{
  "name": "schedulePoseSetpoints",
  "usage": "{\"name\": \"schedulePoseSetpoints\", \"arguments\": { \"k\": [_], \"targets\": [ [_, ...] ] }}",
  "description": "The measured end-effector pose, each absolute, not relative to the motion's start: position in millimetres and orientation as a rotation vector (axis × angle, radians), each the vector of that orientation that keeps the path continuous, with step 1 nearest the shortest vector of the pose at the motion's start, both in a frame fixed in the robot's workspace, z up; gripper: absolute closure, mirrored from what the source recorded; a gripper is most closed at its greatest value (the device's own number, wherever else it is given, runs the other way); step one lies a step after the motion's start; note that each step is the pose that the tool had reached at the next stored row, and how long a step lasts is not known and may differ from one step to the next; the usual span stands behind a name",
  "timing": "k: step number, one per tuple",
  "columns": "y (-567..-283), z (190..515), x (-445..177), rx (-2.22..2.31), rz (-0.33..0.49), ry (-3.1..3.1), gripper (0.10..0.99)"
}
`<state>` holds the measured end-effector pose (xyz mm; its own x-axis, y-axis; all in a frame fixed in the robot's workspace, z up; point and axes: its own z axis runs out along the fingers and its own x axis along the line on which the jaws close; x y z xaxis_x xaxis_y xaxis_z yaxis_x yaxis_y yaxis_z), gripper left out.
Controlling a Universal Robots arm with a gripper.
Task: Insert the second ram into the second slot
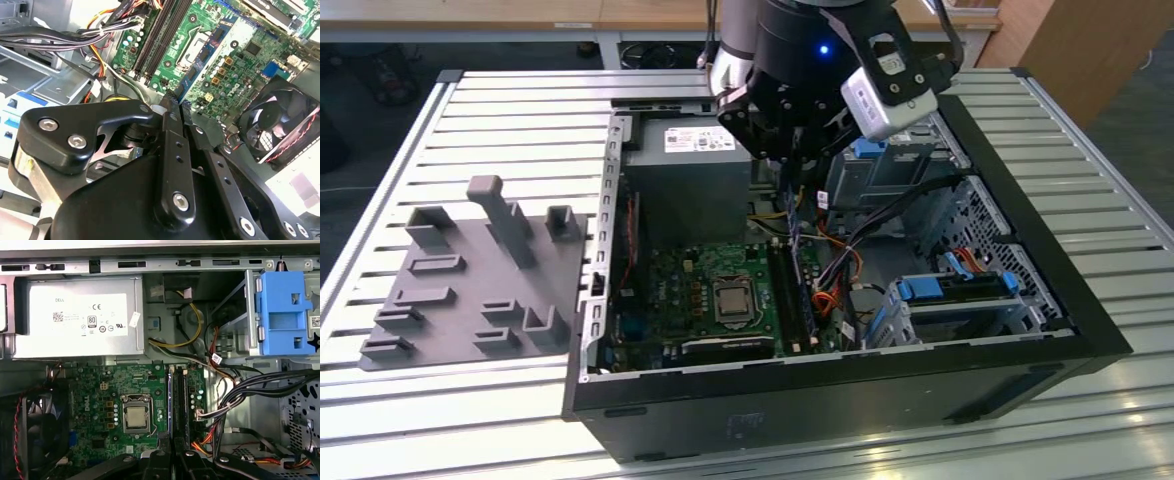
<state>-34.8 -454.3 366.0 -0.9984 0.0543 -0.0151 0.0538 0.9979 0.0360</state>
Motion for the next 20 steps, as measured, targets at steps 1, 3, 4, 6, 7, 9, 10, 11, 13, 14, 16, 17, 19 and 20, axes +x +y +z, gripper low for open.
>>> {"name": "schedulePoseSetpoints", "arguments": {
  "k": [1,3,4,6,7,9,10,11,13,14,16,17,19,20],
  "targets": [
    [-454.3,365.4,-34.8,0.083,0.055,3.124,0.949],
    [-454.3,364.4,-34.8,0.082,0.056,3.125,0.949],
    [-454.3,364.2,-34.8,0.082,0.055,3.125,0.949],
    [-454.3,363.5,-34.8,0.082,0.056,3.125,0.949],
    [-454.3,363.2,-34.8,0.082,0.056,3.125,0.949],
    [-454.3,362.5,-34.8,0.081,0.056,3.125,0.949],
    [-454.3,362.1,-34.8,0.081,0.056,3.125,0.949],
    [-454.3,361.8,-34.8,0.081,0.056,3.125,0.949],
    [-454.3,361.2,-34.8,0.081,0.056,3.125,0.949],
    [-454.3,360.9,-34.8,0.081,0.056,3.125,0.949],
    [-454.3,360.2,-34.8,0.081,0.056,3.125,0.949],
    [-454.3,360.0,-34.8,0.081,0.056,3.125,0.949],
    [-454.3,359.3,-34.8,0.080,0.056,3.125,0.949],
    [-454.3,359.1,-34.8,0.080,0.056,3.125,0.949]
  ]
}}
